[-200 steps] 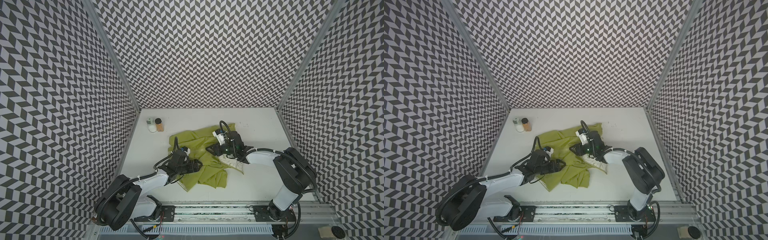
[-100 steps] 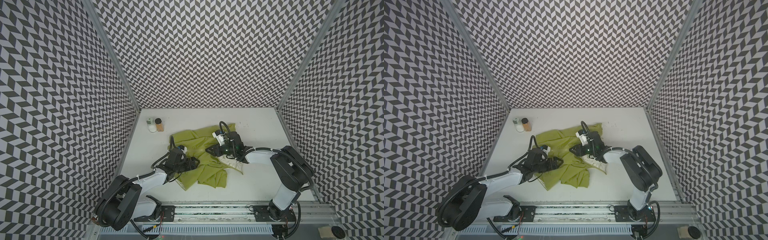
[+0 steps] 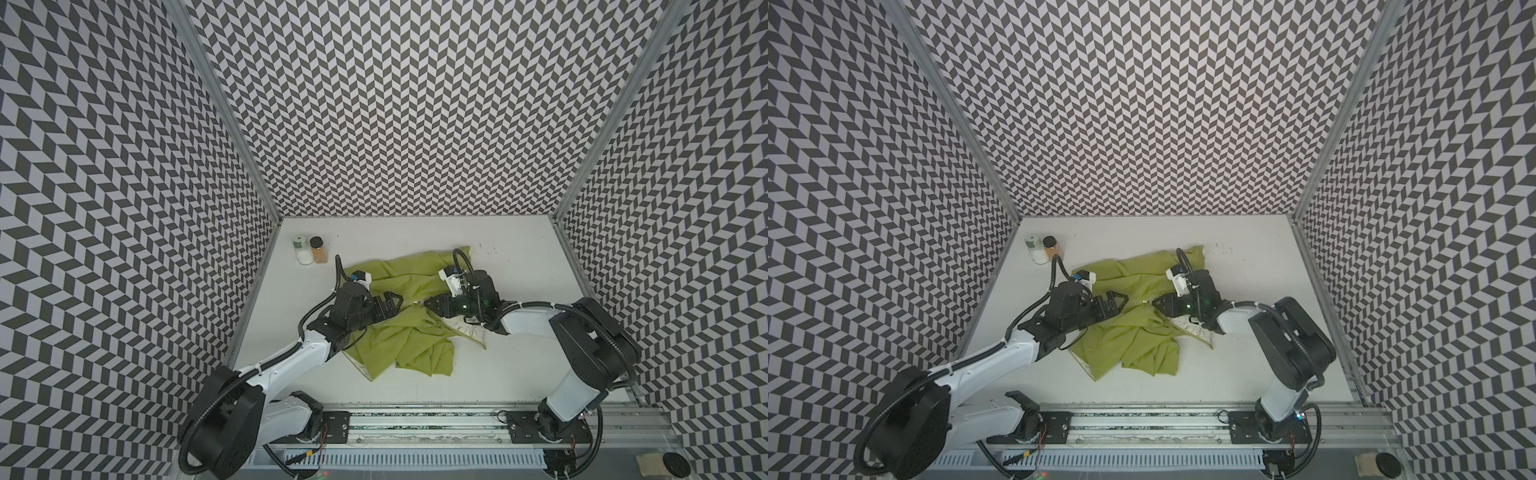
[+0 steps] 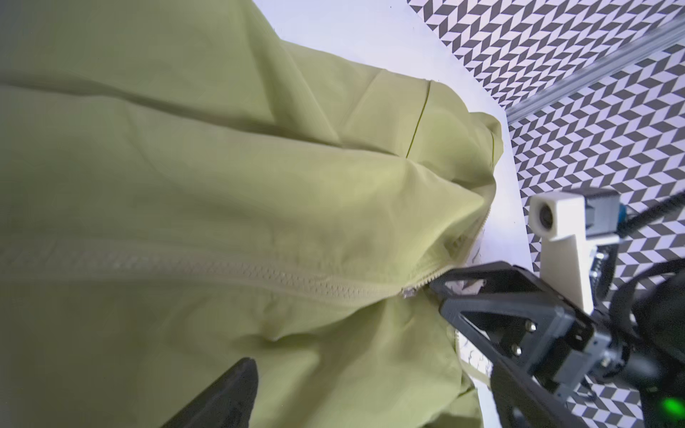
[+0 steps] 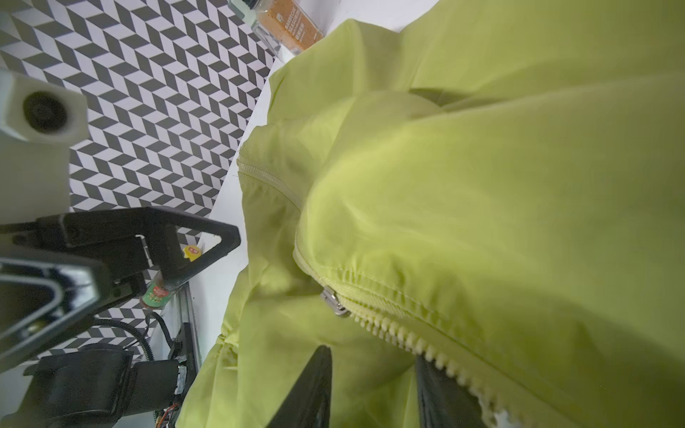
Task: Zip up the jacket
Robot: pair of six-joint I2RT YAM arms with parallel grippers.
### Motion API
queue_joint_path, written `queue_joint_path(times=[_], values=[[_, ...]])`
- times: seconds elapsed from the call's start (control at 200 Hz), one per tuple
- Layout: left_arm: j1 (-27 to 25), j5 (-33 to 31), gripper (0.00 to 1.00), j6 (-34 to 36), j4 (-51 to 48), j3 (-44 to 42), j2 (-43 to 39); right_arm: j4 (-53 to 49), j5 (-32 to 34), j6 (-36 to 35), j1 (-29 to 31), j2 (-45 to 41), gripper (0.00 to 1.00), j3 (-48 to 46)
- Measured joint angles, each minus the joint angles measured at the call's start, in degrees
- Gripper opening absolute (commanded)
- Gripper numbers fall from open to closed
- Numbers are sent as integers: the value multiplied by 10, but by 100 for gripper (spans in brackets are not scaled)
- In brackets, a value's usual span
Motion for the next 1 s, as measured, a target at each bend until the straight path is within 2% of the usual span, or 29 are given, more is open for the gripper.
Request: queue_joint_path(times=[0.195, 0.451, 0.831, 1.001], values=[[-33, -27, 99, 28, -16, 96, 139, 65, -5, 16, 6, -12, 22, -54], [-72, -31, 97, 35, -17, 120, 203, 149, -6, 30, 24, -18, 21, -131], [-82, -18, 76, 12, 35, 136, 266, 185, -4, 30, 24, 0, 18, -132], [-84, -4, 57, -27, 82, 137, 280, 190, 0, 27, 24, -4, 17, -141]])
